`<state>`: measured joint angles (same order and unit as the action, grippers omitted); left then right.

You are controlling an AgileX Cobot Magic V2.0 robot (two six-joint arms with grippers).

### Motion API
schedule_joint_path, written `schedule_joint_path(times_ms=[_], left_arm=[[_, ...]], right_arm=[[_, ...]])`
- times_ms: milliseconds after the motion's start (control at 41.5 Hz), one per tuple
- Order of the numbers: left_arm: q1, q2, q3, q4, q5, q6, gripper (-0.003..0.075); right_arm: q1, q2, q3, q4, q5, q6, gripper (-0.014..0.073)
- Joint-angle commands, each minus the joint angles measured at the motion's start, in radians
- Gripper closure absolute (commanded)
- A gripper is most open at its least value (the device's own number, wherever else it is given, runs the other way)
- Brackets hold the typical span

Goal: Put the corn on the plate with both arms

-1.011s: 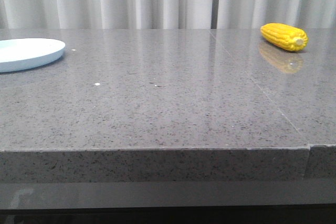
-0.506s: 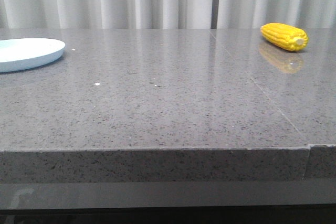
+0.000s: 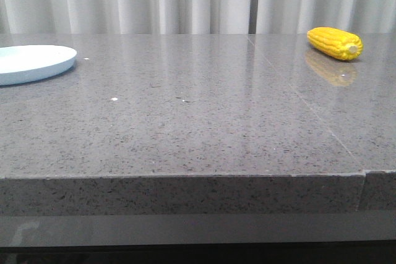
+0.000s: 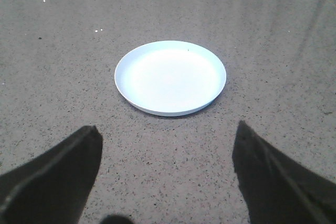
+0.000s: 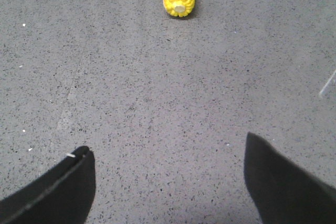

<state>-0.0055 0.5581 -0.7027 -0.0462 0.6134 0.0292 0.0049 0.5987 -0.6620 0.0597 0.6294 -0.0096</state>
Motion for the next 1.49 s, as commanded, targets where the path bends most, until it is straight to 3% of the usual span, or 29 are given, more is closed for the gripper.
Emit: schedule_joint_path(times_ms=[0,409,771,867,1132,1469], left_arm=[[0.001,0.035,-0.044,0.001,-0.065,-0.007,0.0197],[0.001,0.211,-0.121,0.008,-0.037,-0.007,0.0227],[0.066,0.544,-0.33,0.032,0.042,0.008,0.023],[0.111,0.631,-0.387,-0.029,0.046,0.064,0.023],[0.271,0.847,-0.527,-0.451,0.103,0.408,0.023],[0.298,1.062,-0.668,-0.472,0.102,0.421,0.023]], right_arm=[[-0.005,0.007,-0.033,-0.004,-0.07,-0.013,-0.002],[-0.005,0.007,-0.033,-0.004,-0.076,-0.013,-0.002],[-0.005,0.007,-0.033,-0.004,-0.076,-0.013,-0.002],[-0.005,0.007,-0.033,-0.004,-0.076,-0.013,-0.002],[-0.005,0.007,-0.033,-0.004,-0.076,-0.013,-0.002],[-0.005,0.007,-0.033,-0.004,-0.076,-0.013,-0.002]])
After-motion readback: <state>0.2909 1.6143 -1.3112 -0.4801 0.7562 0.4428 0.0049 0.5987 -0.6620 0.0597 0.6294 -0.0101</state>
